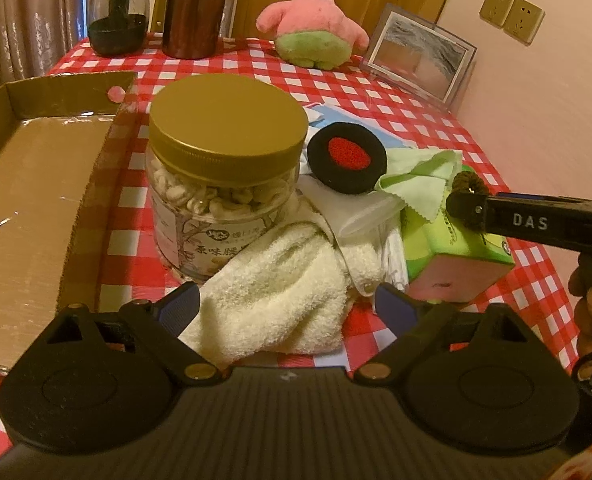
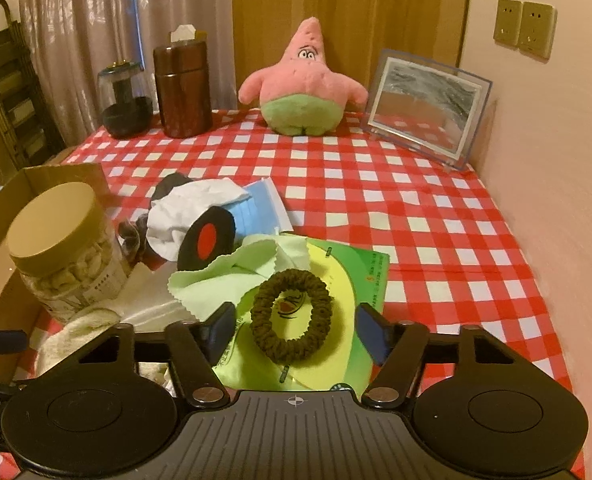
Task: Organize soft objects
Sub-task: 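Grasp the brown hair tie with the right tool while the left tool nears the towel, then grasp the white towel with the left tool while the right tool holds the hair tie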
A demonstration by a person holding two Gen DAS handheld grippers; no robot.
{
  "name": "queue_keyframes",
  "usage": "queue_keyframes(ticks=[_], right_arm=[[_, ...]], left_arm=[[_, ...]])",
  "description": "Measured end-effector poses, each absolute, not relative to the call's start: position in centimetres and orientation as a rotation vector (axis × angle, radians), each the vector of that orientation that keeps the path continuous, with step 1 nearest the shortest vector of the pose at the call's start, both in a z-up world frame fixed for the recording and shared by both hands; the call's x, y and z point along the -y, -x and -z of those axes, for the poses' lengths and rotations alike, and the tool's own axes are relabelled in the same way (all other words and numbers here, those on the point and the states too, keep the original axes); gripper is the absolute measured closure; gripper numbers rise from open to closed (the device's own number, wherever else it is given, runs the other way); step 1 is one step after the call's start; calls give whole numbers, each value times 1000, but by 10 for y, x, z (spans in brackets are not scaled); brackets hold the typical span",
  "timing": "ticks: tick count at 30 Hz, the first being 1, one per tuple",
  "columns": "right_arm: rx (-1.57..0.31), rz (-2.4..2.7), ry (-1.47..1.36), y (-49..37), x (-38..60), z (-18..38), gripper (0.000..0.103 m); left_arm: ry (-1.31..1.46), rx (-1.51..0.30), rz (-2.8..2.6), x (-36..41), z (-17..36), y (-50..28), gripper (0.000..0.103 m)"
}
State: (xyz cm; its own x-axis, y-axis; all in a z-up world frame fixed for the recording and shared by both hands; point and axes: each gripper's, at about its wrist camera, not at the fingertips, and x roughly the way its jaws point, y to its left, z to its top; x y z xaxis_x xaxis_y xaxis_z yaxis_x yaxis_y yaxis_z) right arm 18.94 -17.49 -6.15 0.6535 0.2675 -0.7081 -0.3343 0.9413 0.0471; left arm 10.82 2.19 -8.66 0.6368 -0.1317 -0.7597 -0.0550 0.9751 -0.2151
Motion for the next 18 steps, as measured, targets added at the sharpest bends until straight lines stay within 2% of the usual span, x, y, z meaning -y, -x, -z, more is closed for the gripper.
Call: queue_keyframes(ticks=[4, 9, 13, 18], right_arm=[[-783, -342, 92, -190, 174, 64, 57], [-777, -345, 85, -188, 174, 63, 65], [-763, -341, 72, -185, 176, 60, 82], [-744, -328, 52, -179, 180, 53, 84]], left_arm=[[233, -878, 53, -20, 91, -110, 10], [237, -878, 57, -17, 94, -114, 11], [210, -871, 57, -13, 96, -115, 12], [175, -873, 47, -8, 104, -117, 16]])
